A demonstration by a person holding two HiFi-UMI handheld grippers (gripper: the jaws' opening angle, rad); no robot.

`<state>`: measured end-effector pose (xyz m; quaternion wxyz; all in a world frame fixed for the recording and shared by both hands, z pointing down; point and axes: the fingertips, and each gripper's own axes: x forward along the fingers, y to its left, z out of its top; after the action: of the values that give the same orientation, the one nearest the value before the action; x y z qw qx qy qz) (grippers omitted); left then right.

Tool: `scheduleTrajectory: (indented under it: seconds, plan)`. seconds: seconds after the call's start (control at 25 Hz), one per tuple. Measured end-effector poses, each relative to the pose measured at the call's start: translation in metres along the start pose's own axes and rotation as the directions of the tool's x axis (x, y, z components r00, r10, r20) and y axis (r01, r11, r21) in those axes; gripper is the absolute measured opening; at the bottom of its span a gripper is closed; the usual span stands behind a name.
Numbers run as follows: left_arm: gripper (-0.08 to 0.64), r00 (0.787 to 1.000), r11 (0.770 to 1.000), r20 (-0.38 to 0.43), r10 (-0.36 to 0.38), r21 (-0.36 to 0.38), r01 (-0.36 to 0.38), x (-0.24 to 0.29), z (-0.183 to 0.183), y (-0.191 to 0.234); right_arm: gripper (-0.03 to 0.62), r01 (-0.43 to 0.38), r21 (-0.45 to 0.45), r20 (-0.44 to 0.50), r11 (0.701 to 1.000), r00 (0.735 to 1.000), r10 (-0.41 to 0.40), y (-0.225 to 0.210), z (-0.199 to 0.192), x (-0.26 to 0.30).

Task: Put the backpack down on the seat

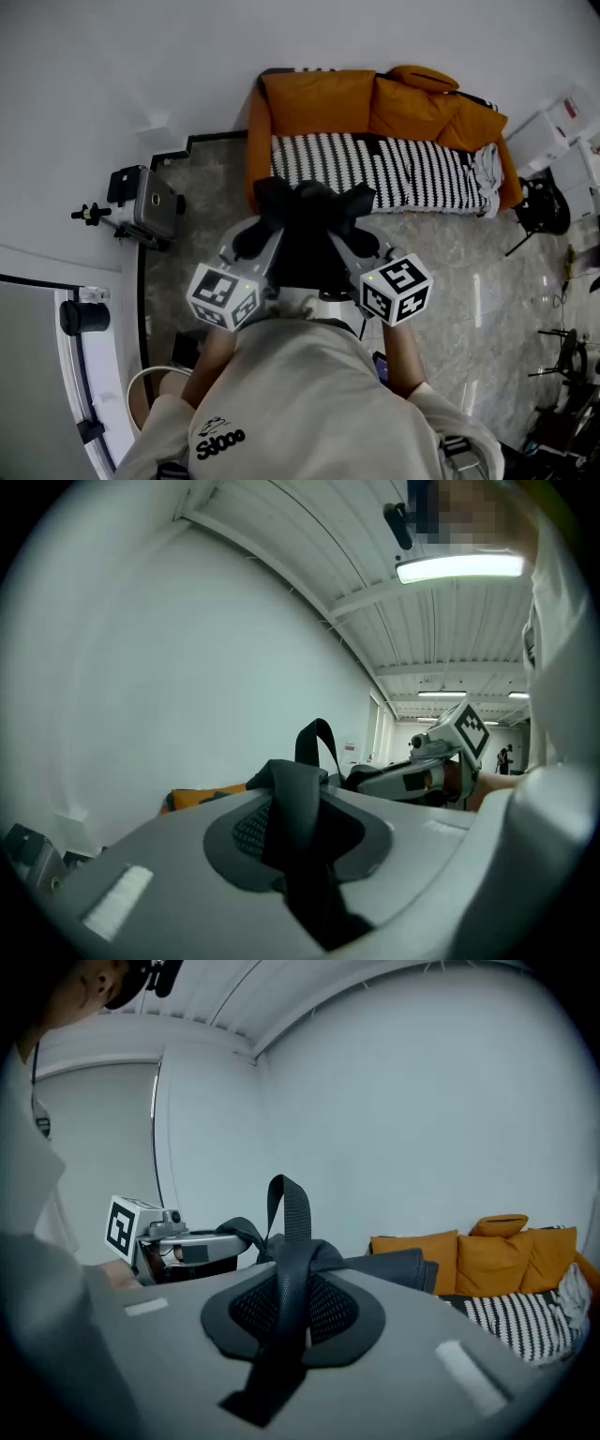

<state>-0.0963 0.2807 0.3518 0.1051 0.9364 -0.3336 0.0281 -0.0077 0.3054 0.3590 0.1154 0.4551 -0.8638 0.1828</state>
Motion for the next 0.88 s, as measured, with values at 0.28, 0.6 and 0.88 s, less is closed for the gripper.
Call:
scheduleTrajectory:
  seconds: [0.28, 0.6, 0.88]
  plan:
    - [0.067, 1.0, 1.0, -0.015, -0.006, 0.003, 0.007, -0.001, -0.003, -0.011, 0.051, -0.011, 0.012, 0.003, 1.0, 1.0, 0.011, -0.001, -0.005, -0.01]
    - [0.067, 1.0, 1.0, -0.021, 0.02, 0.014, -0.019, 0.004, -0.007, -0.026, 0.055, -0.044, 0.033, 0.01, 0.998, 0.999, 0.044, -0.01, -0.013, -0.02]
    - [0.066, 0.997, 0.997, -0.021, 0.073, 0.033, -0.072, 0.012, -0.007, -0.033, 0.055, -0.09, 0.02, -0.005, 0.996, 0.996, 0.09, -0.022, -0.012, -0.022]
